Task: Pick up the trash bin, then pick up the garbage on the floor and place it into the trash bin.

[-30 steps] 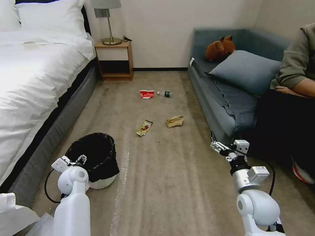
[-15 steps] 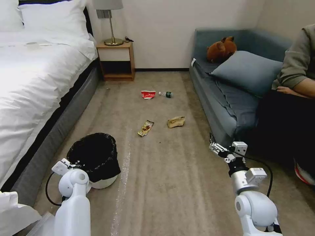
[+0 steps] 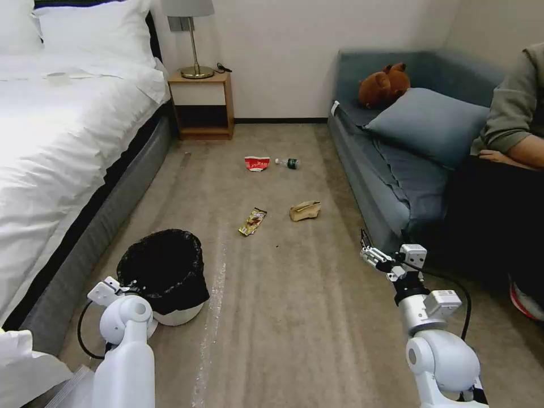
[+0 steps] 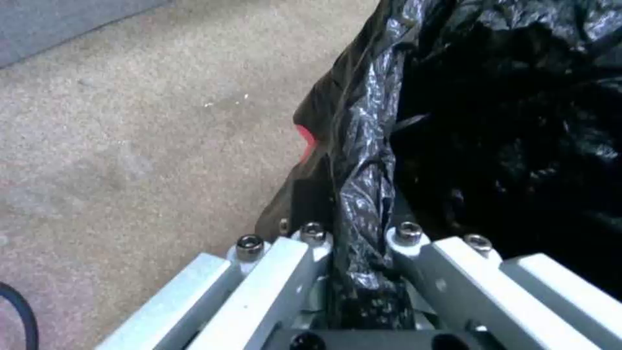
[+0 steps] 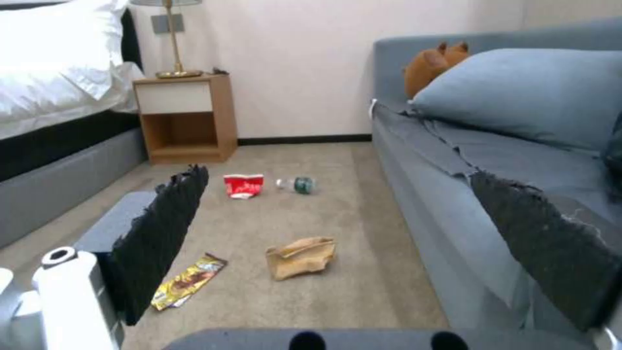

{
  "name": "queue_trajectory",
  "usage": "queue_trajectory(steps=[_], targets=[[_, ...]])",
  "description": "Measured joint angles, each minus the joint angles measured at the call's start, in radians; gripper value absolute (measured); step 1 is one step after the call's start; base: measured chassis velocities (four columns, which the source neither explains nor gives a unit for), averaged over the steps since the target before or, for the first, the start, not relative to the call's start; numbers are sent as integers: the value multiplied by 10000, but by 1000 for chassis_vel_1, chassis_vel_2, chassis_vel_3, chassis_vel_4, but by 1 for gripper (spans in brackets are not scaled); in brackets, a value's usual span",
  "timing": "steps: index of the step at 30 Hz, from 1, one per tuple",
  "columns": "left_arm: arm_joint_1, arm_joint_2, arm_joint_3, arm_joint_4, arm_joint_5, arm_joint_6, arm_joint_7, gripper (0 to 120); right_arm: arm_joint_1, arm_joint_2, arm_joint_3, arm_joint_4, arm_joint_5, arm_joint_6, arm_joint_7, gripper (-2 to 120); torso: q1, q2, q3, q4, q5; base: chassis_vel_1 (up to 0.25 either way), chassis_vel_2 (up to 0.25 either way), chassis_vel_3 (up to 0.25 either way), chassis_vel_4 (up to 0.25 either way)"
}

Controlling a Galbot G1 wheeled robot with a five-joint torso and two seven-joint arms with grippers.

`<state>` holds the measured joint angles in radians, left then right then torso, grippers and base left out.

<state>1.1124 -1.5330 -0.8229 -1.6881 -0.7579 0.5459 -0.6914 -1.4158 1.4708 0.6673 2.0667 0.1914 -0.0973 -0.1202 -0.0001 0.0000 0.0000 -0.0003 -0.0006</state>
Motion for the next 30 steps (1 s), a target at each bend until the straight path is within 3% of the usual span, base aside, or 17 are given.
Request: queue_trajectory(steps=[5, 6, 8, 9, 13, 14, 20, 22, 30], targets=[[495, 78, 169, -1096, -190, 411, 151, 1, -2, -2, 61, -154, -245, 383, 66, 100, 2, -6, 10, -10, -38, 0, 0, 0, 0], [495, 78, 169, -1096, -190, 411, 151, 1, -2, -2, 61, -154, -245, 383, 66, 100, 2, -6, 10, -10, -38, 0, 0, 0, 0], [932, 273, 334, -2013, -256, 544, 401, 1, 116, 11, 14, -378, -534, 742, 628, 100, 1, -5, 6, -14, -5, 0, 0, 0, 0], [932, 273, 334, -2013, -256, 544, 401, 1, 116, 11, 14, -378, -534, 742, 628, 100, 1, -5, 6, -14, -5, 0, 0, 0, 0], [2119, 907, 524, -3133, -236, 699, 1008, 1, 228, -27, -36, -526, -694, 888, 1187, 100, 1, -4, 3, 3, -8, 0, 0, 0, 0], [2516, 1152, 430, -3531, -226, 719, 1148, 1, 225, -63, -46, -527, -622, 874, 1195, 100, 1, -4, 2, 3, -2, 0, 0, 0, 0], [3008, 1465, 209, -4137, -274, 715, 1289, 1, 230, -87, -119, -655, -316, 1131, 875, 100, 2, -3, 1, 1, 4, 0, 0, 0, 0], [3527, 1699, -144, -4738, -411, 655, 1568, 1, 257, -49, -266, -877, -169, 1573, 516, 100, 1, -3, 1, 3, 5, 0, 0, 0, 0], [3611, 1681, -793, -5075, -413, 581, 1860, 1, 452, 65, -473, -1427, -661, 2210, 286, 100, 1, -1, 0, 3, 5, 0, 0, 0, 0]])
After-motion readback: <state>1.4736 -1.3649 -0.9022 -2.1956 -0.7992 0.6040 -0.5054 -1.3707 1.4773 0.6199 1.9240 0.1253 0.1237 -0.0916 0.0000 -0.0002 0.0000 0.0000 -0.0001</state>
